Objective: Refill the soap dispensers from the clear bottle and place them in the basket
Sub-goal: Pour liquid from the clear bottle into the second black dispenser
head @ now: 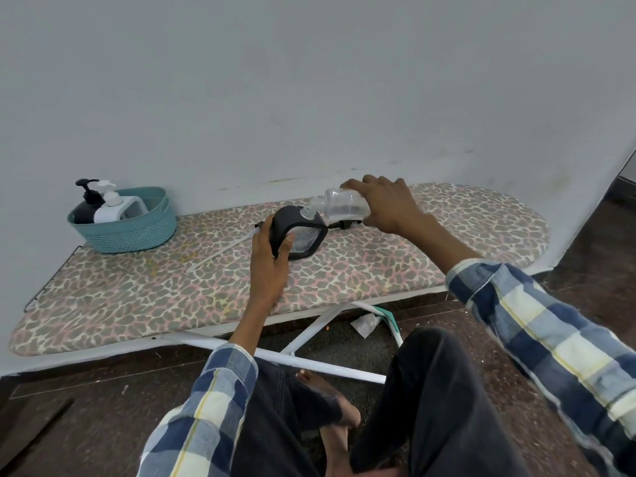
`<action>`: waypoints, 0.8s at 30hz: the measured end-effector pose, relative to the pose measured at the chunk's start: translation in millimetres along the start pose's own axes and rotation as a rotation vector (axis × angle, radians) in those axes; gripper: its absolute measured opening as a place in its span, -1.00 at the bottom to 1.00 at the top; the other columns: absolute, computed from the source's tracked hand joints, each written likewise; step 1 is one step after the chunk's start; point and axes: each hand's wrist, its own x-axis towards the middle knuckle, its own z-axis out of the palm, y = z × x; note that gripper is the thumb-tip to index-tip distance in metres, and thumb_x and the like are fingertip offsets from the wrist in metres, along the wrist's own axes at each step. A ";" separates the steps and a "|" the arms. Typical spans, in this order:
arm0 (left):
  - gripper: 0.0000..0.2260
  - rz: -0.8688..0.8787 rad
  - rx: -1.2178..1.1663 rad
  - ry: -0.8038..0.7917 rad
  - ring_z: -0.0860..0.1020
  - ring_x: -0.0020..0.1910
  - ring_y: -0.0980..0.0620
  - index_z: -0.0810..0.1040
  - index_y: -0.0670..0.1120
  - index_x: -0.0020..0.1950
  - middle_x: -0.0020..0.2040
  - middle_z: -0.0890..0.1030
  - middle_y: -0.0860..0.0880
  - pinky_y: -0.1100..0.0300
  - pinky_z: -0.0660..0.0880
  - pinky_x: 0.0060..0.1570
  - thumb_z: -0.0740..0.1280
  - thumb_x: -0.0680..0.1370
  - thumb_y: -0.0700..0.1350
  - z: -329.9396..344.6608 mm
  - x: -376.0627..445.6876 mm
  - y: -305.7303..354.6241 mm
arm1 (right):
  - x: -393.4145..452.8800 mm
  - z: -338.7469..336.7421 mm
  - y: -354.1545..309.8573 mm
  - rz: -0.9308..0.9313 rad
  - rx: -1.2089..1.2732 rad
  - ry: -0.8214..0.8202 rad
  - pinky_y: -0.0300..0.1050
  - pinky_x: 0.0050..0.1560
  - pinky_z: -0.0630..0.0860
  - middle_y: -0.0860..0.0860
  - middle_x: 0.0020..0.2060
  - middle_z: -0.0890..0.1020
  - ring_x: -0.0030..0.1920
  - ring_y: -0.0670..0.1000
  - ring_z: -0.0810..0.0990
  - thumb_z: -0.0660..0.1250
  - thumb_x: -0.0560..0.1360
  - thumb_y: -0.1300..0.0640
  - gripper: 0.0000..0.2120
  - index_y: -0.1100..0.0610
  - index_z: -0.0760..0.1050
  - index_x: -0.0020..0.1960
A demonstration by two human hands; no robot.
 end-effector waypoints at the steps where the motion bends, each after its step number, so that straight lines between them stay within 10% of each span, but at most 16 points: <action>1: -0.42 -0.008 -0.011 0.000 0.42 0.49 -0.02 0.22 0.07 0.70 0.57 0.38 -0.04 0.13 0.43 0.39 0.23 0.72 0.22 -0.1 0.0 0.0 | -1.3 5.0 0.8 0.012 0.038 -0.005 0.20 0.30 0.44 0.04 0.35 0.55 0.31 0.18 0.57 0.53 0.53 0.09 -0.25 -0.16 0.28 0.61; 9: -0.43 -0.063 -0.068 0.030 0.55 0.41 0.01 0.28 0.13 0.61 0.48 0.53 0.02 -0.13 0.56 0.37 0.22 0.68 0.36 0.1 0.2 -0.4 | -17.6 46.3 7.4 0.227 0.812 0.260 -0.08 -0.06 0.55 -0.04 0.10 0.63 0.05 0.04 0.64 0.65 0.40 0.02 -0.20 -0.04 0.36 0.54; 16: -0.57 -0.133 -0.040 0.083 0.60 0.26 0.00 0.37 0.11 0.41 0.30 0.59 0.01 -0.19 0.60 0.25 0.24 0.67 0.34 -0.9 -2.0 3.1 | -33.4 84.1 1.4 0.302 1.055 0.416 -0.36 -0.01 0.53 0.03 0.26 0.66 0.13 -0.02 0.66 0.65 0.44 0.01 -0.22 0.01 0.34 0.54; 24: -0.70 -0.163 -0.033 0.144 0.63 0.16 0.10 0.39 0.06 0.37 0.20 0.62 0.06 -0.08 0.63 0.19 0.35 0.70 0.09 1.2 -3.7 11.1 | -51.2 102.5 20.3 0.370 1.125 0.257 0.01 0.27 0.58 0.04 0.33 0.64 0.24 0.03 0.66 0.66 0.44 -0.05 -0.14 0.04 0.25 0.57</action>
